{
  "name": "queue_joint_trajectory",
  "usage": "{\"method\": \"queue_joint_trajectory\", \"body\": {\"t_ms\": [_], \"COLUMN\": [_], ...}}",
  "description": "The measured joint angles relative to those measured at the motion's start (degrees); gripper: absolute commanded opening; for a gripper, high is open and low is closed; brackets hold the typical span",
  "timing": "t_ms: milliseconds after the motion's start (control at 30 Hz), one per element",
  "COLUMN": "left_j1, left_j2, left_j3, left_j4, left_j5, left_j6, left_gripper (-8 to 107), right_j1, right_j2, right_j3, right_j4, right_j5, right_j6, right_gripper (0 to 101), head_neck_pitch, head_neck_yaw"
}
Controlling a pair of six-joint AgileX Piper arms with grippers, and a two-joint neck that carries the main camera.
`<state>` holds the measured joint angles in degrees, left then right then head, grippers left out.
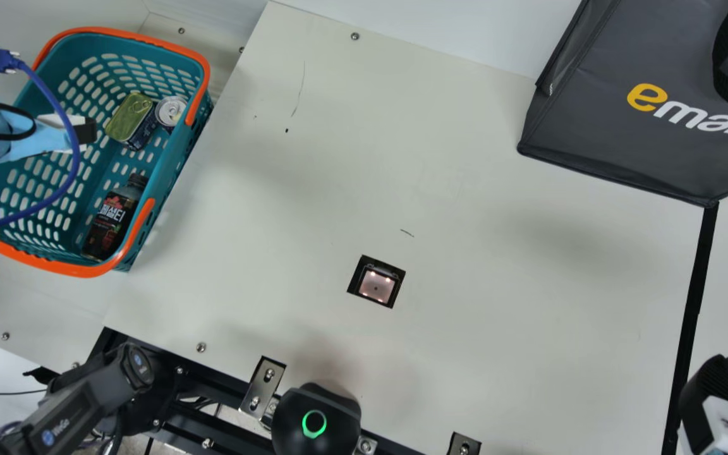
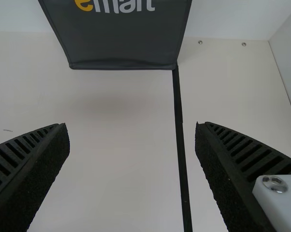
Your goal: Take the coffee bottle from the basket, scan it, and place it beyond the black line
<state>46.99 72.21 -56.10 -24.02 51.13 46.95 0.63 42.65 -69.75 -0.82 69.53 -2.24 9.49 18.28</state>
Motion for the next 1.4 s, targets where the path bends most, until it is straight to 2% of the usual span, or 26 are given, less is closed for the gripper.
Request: {"method": "queue_joint_trajectory", "body": {"t_ms": [567,933,1400], "left_j1": [-2.0,-2.6,-0.7], "left_j2": [8.5,13.5,20.9], "left_j3": [-0.9,0.3,2.0], "left_j4": [1.3,0.6,-3.1], "left_j5": [-2.0,-5.0,-9.9], "left_j6": [-0.8,-0.9,6.1], "left_gripper": [90,90,90], "right_j1": [0.0,0.0,0.0], "right_j2": [0.0,0.0,0.0], "right_j3": [0.0,0.0,0.0], "right_j4": [0.0,0.0,0.0], "right_j5": [0.0,0.0,0.0], "right_j6": [0.0,0.0,0.0], "right_gripper": [91,91,91], "head_neck_pitch": [0.0,0.0,0.0], "head_neck_yaw": [0.0,0.0,0.0]}}
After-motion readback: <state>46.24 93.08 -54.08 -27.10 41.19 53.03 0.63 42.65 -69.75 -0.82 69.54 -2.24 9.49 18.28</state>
